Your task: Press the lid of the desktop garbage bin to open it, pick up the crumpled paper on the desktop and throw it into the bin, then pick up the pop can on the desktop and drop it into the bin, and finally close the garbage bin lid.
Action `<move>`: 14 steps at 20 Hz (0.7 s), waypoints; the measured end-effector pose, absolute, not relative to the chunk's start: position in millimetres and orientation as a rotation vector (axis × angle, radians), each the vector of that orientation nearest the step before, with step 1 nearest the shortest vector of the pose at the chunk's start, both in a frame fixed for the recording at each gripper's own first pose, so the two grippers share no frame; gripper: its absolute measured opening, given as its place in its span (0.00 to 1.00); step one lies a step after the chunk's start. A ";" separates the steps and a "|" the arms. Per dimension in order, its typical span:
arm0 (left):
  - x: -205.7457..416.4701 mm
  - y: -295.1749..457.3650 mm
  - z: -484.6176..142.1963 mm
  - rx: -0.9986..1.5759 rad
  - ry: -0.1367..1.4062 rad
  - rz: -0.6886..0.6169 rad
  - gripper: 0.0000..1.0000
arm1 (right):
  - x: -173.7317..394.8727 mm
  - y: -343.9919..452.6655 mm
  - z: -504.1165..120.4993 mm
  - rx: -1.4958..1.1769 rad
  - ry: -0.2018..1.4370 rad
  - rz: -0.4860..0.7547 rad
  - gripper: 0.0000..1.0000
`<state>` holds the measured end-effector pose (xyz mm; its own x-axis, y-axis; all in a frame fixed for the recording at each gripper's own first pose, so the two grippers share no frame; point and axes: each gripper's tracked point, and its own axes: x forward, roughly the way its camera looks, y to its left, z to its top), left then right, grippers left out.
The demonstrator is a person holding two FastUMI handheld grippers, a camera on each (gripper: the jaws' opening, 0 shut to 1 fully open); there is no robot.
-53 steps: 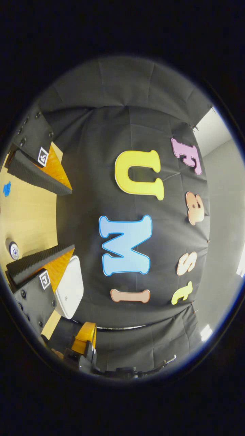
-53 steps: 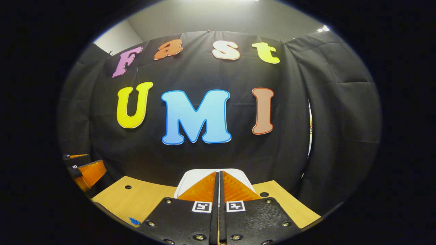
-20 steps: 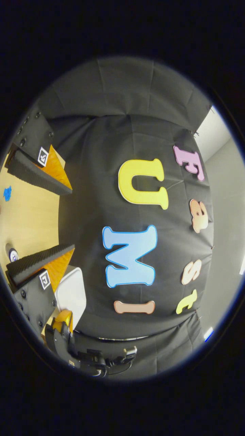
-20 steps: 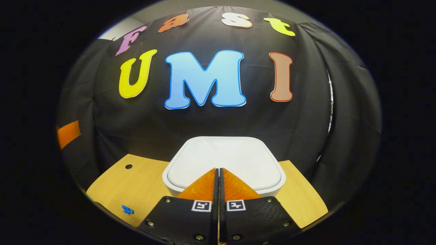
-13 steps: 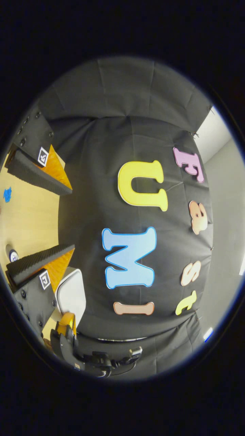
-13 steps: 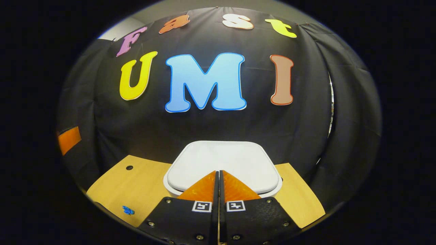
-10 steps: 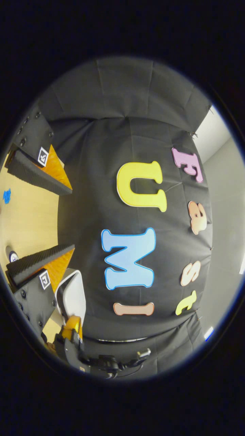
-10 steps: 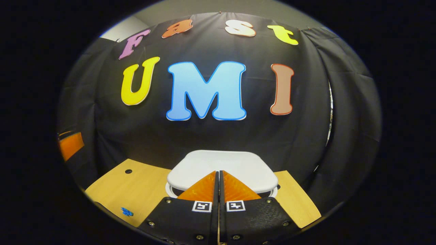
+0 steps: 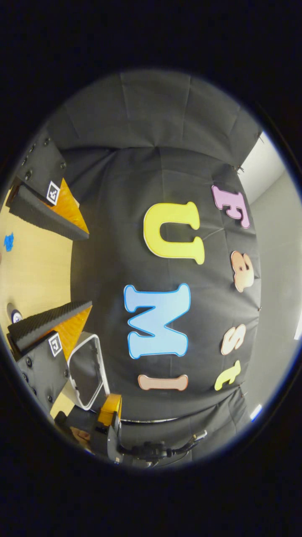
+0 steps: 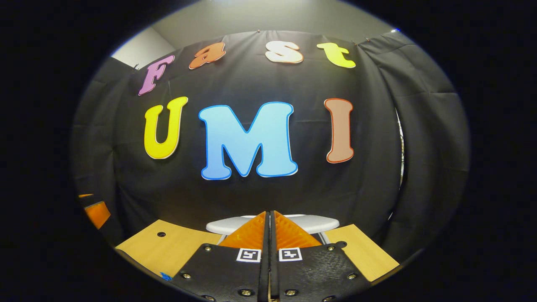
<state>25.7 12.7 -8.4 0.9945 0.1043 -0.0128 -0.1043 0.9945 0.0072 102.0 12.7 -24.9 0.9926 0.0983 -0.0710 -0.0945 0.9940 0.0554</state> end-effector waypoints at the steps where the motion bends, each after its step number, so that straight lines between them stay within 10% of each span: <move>1: 25.5 13.6 -8.8 0.006 0.014 0.106 0.95 | 101.9 12.2 -22.7 0.053 0.068 0.096 0.01; 14: 23.8 13.7 -12.7 -0.009 0.018 0.098 0.94 | 99.5 15.5 -11.5 0.044 0.044 0.104 0.01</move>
<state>23.8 13.7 -12.7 0.9950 0.0980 -0.0186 -0.0982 0.9951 -0.0077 99.5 15.5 -11.5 0.9937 0.1044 -0.0413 -0.1024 0.9937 0.0464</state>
